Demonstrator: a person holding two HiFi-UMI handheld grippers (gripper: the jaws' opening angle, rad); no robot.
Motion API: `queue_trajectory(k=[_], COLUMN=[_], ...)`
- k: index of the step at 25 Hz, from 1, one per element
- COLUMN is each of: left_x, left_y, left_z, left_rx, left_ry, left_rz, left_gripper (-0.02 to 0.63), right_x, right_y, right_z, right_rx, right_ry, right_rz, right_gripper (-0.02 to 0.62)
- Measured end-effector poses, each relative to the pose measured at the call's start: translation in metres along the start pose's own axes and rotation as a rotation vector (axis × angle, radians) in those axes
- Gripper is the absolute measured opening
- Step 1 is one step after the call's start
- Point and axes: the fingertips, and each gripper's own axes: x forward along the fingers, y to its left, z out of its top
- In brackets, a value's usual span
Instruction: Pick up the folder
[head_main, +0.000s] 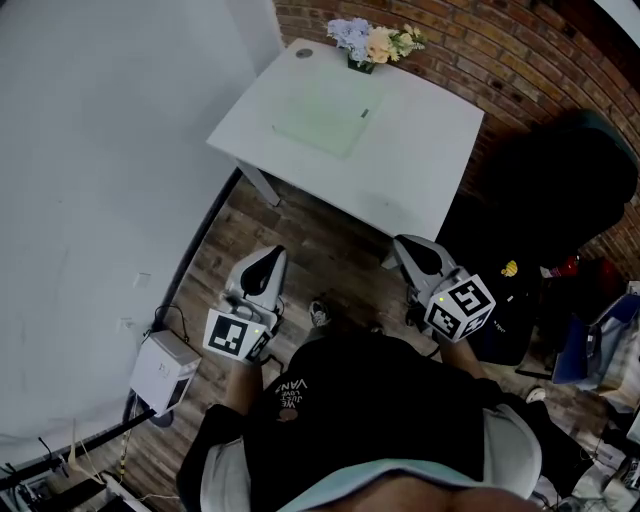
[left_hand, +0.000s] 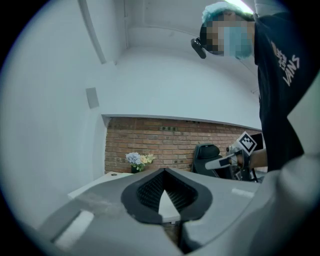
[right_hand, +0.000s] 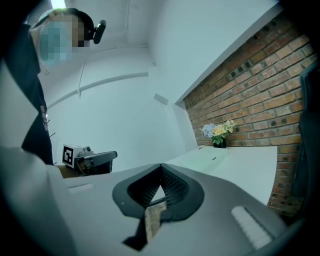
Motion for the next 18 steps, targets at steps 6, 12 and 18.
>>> queue_trajectory(k=[6,12,18], left_x=[-0.012,-0.022,-0.019], left_y=[0.043,0.084,0.108], left_z=[-0.001,-0.006,-0.007], left_rx=[0.007,0.010,0.003], left_ry=[0.010,0.034,0.024], left_rz=[-0.021,-0.059,-0.105], left_gripper=[0.000,0.000,0.000], right_x=[0.033,0.065,0.075], right_y=[0.010,0.027,0.034], right_z=[-0.001,-0.004,-0.009], right_rx=[0.018,0.042,0.059], right_ry=[-0.021,-0.050,-0.060], right_rz=[-0.056,-0.115,-0.178], right_gripper=[-0.002,-0.002,-0.002])
